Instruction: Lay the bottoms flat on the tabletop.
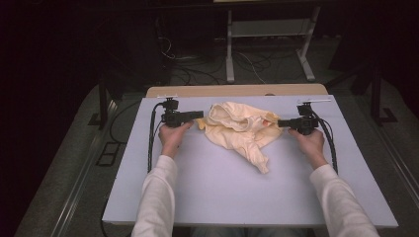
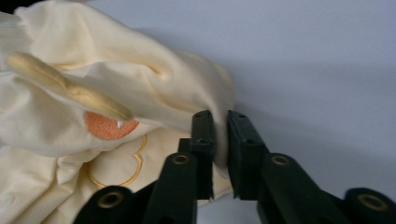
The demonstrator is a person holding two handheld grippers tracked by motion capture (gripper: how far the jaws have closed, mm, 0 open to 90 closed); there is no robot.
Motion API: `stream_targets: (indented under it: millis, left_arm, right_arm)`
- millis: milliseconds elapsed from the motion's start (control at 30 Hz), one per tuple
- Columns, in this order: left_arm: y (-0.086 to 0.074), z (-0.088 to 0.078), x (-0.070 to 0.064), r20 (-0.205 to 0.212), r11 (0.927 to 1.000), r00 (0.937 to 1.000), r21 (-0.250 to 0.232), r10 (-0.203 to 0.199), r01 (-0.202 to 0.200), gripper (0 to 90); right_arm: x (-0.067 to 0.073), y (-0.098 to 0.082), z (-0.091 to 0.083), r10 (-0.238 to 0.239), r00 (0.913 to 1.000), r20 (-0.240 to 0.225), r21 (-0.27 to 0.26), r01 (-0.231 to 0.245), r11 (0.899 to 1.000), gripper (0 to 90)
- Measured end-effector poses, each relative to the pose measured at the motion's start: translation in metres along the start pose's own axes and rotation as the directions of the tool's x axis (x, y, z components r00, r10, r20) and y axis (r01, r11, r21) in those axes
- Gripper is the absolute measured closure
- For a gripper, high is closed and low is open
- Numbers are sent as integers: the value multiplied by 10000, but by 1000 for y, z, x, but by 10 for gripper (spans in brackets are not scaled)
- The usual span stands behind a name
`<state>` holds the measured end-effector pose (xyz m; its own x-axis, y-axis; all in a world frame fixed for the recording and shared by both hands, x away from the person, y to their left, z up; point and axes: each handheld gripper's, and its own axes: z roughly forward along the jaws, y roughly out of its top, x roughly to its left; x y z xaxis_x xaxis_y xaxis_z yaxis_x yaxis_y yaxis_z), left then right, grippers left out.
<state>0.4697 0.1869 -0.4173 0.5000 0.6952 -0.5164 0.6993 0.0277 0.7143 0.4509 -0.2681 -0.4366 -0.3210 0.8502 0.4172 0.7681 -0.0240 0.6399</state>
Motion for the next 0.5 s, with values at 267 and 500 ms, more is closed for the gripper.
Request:
stream_targets:
  millis: [267,500]
  left_arm:
    - [-15,0,-1,-201,9994,9997,318,-111,117,437]
    - [-27,6,-4,-380,9977,9990,617,-243,266,436]
  right_arm:
    - [4,0,-11,-767,9969,-189,-353,760,9965,524]
    - [6,0,-15,-1270,9919,-46,-269,1269,9916,449]
